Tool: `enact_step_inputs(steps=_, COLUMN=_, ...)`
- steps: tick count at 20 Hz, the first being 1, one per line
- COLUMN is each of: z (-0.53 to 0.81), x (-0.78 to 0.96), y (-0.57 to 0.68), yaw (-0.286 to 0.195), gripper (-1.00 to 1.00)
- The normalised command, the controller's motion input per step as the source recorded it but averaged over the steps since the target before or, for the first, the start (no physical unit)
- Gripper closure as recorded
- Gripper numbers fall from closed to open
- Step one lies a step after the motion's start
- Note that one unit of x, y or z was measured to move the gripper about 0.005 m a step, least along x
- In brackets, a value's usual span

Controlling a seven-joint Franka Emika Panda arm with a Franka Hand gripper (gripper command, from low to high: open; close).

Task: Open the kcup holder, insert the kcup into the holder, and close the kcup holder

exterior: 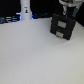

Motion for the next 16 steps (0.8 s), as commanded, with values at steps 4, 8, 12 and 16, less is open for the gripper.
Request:
enact_step_inputs(steps=4, z=0.00, x=0.02, y=-0.10, yaw=-0.002, gripper=-1.00)
enact_step_inputs(steps=8, z=0.02, x=0.15, y=-0.30, yaw=-0.040, gripper=-1.00)
enact_step_inputs(steps=12, z=0.00, x=0.01, y=-0.02, yaw=-0.001, gripper=-1.00)
enact_step_inputs(steps=16, z=0.00, x=0.00, y=0.05, yaw=0.000, gripper=-1.00)
